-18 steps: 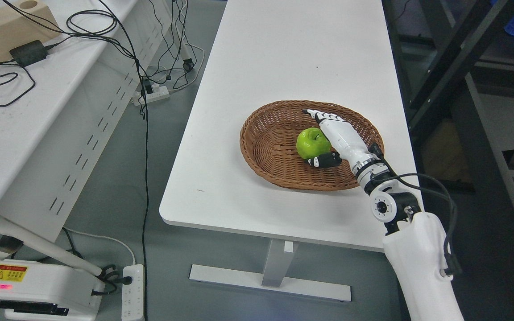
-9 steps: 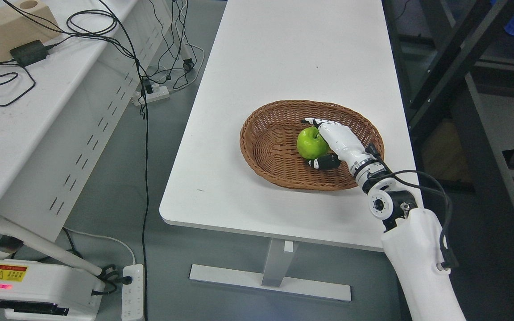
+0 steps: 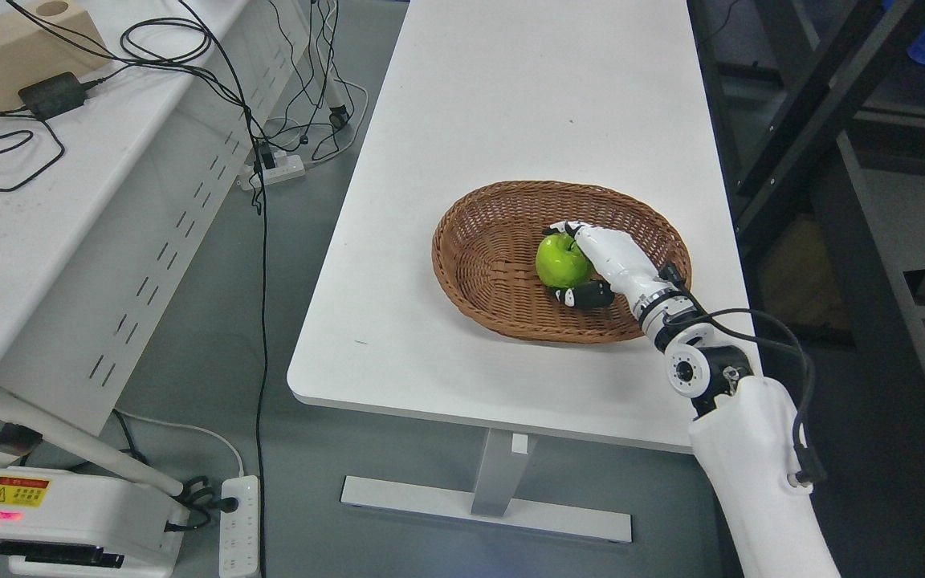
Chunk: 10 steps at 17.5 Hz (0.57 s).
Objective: Place green apple on left shelf middle layer
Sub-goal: 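Reach into the basket and close the right hand around the green apple, then lift the green apple out of the basket with the right hand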
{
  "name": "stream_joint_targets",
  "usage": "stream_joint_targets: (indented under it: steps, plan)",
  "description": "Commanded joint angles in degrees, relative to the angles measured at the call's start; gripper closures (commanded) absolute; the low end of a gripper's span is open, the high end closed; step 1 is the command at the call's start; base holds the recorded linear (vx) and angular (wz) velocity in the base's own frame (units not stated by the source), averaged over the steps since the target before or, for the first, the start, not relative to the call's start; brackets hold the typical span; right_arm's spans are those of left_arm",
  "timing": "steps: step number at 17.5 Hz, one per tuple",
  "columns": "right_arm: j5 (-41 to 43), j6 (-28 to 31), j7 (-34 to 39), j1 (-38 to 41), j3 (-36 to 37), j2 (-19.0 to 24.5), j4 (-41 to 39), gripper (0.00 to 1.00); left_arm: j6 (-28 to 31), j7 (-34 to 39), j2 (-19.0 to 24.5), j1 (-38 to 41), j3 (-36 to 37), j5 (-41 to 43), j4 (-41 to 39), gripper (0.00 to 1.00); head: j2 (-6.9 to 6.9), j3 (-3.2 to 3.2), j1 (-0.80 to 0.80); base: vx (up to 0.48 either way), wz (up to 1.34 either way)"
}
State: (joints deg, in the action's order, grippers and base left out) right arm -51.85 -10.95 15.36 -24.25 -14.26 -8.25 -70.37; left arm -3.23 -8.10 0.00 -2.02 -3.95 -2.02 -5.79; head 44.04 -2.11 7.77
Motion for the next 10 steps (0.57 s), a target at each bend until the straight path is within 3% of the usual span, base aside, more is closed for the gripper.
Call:
stream_joint_targets:
  steps: [1,4,7,10]
  plan:
    - [1.0,-0.3,-1.4,0.5,6.6,-0.4,-1.9,1.00,0.0,0.0,1.0,0.0,0.0,0.0,0.0,0.00,0.00,0.00,0.00,0.000,0.00]
    - [1.3,0.6,-6.0,3.8,10.1,-0.2,-11.5,1.00,0.0,0.0,1.0,0.0,0.0,0.0,0.0,0.00,0.00,0.00,0.00,0.000,0.00]
    - [1.3,0.7,-19.5,8.6,13.0,-0.4,-17.0,1.00,0.0,0.0,1.0,0.0,0.0,0.0,0.0,0.00,0.00,0.00,0.00,0.000,0.00]
    - [1.8,0.6,-22.6,14.2,15.2,-0.1,-24.0,1.00,0.0,0.0,1.0,0.0,0.2,0.0,0.0,0.00,0.00,0.00,0.00,0.000,0.00]
